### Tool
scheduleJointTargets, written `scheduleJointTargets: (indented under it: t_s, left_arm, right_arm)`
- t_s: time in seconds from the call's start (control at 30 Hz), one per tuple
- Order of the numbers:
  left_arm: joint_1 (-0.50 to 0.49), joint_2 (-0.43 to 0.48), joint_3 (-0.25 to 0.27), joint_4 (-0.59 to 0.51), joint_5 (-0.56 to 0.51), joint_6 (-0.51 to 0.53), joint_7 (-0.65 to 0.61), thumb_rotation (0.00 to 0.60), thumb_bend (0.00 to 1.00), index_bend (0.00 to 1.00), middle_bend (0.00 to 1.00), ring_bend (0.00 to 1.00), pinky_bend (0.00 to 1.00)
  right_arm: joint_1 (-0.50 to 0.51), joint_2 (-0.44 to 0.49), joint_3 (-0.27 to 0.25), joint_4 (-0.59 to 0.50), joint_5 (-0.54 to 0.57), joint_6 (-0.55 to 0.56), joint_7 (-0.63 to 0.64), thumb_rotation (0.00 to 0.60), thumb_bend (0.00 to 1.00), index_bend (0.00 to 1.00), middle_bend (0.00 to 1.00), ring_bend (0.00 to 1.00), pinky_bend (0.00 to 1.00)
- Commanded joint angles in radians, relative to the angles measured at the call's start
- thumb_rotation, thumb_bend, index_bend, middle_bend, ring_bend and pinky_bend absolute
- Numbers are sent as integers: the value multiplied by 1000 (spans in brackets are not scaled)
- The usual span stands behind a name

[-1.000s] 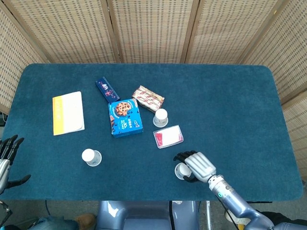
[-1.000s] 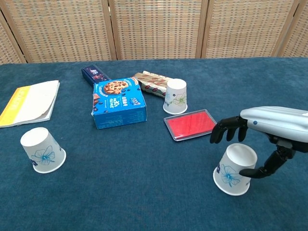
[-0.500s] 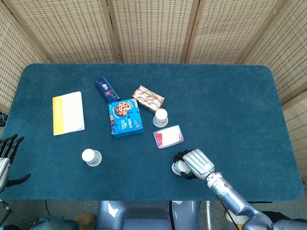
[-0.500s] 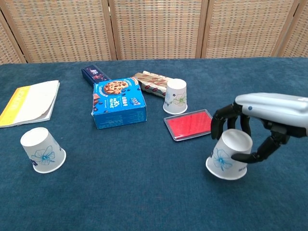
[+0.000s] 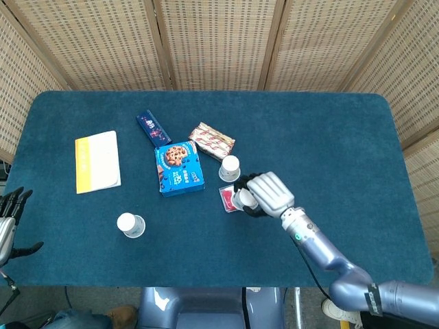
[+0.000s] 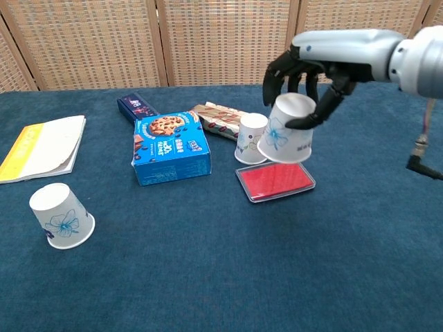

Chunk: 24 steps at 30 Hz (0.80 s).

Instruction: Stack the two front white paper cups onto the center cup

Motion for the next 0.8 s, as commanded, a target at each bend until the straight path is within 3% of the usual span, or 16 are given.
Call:
scheduleJointTargets:
  t_s: [0.03,0.17,0.37,0.8]
  left_arm:
    - [-14,-12,-20,3,-56,-18,30,600,0,0,0,0,0]
    - [-25,-17,-35,2,-103,-30,49,600,0,0,0,0,0]
    - [-28,-19,-41,2,-131,-32,59,600,0,0,0,0,0]
    - [-27,-6,-35,0,-128,-31,34,600,0,0,0,0,0]
  right_arm:
    - [169,-64,82,144,200,-84,-87,600,480,441,502,468,543]
    - [261,-101,83,231,333,-113,-123,600,480,444,502,468,543]
    - [322,-134,63,321,427,-136,-118,600,481,445,502,468,543]
    - [384,-165,17,402,481,-119,-103,600,482,444,502,468,543]
